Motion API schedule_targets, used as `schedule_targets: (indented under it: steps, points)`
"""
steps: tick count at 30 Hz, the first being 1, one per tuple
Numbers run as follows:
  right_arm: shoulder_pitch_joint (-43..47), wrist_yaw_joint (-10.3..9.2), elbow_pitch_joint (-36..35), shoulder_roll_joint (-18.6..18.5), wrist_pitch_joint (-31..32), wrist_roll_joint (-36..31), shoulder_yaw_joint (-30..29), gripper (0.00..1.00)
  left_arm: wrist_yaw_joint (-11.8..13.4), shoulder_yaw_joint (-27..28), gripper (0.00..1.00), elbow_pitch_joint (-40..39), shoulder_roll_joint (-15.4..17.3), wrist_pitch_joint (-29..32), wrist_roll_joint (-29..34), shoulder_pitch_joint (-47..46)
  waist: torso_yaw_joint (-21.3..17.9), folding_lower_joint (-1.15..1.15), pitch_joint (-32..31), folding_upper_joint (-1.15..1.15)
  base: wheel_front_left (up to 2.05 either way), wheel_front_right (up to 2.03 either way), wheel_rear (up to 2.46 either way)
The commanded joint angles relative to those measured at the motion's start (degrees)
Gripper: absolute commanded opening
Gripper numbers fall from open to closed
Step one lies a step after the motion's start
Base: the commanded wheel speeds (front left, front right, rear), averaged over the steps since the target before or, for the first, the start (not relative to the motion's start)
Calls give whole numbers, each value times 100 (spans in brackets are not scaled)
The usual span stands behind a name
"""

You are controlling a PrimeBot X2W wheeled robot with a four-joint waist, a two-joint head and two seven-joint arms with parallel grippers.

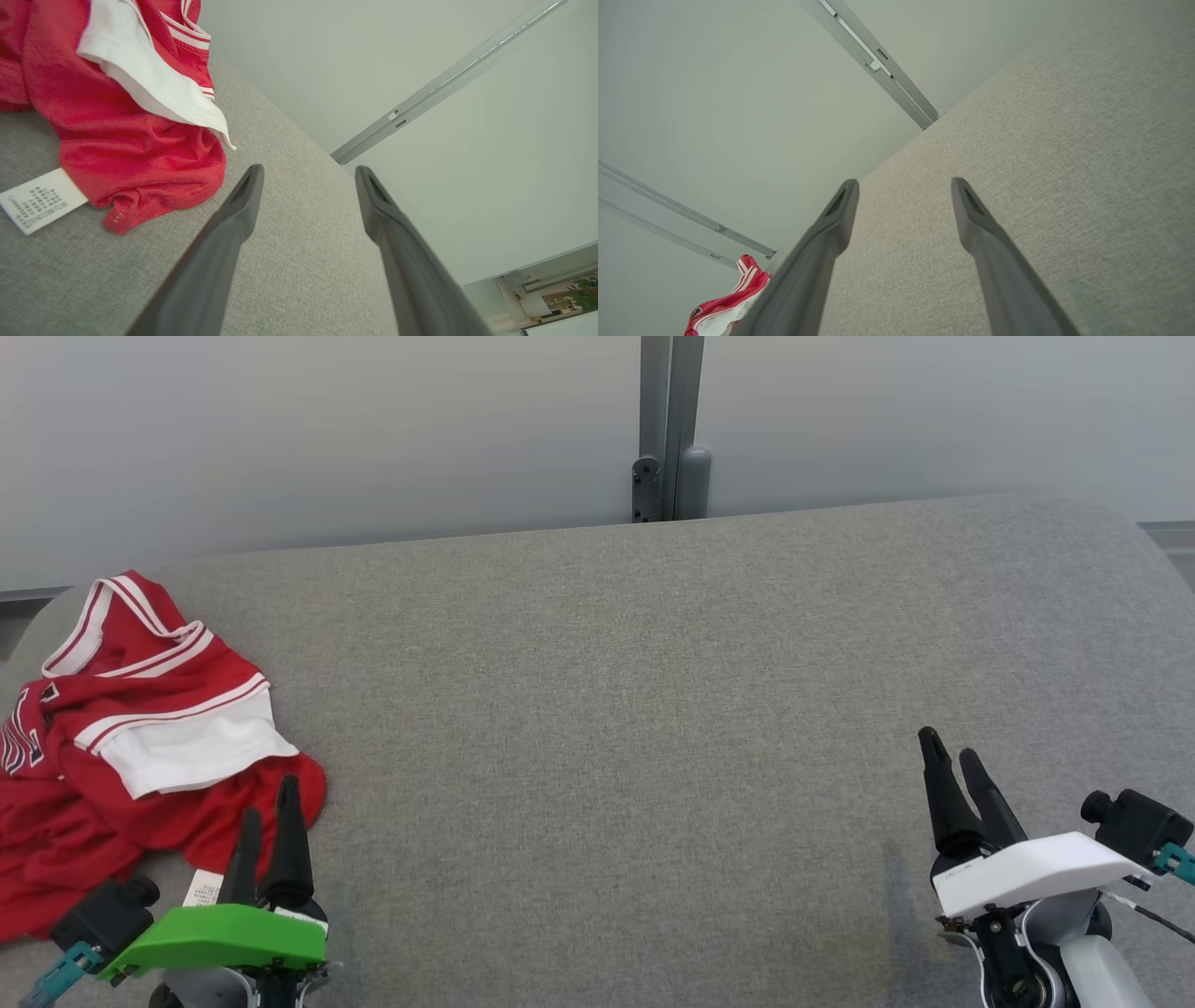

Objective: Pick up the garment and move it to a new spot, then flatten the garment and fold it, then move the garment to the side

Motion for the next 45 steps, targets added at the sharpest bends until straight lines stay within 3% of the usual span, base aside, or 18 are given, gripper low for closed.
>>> schedule_targets:
  steps: [1, 18, 45]
  points:
    - [-33, 3, -62, -56, -73, -246, 12, 100, 24, 16, 100, -90, 53, -70, 263, -26, -3, 0, -1, 0, 0, 0, 0]
    - [31, 4, 43, -137, -366, -1520, -64, 100, -30, -23, 100, -22, 158, -364, 1739, 114, -28, 0, 2, 0, 0, 0, 0]
    - [81, 4, 28, -294, -753, -3023, 4, 100, -103, -135, 100, -15, 247, -754, 3265, 258, -25, 0, 15, 0, 0, 0, 0]
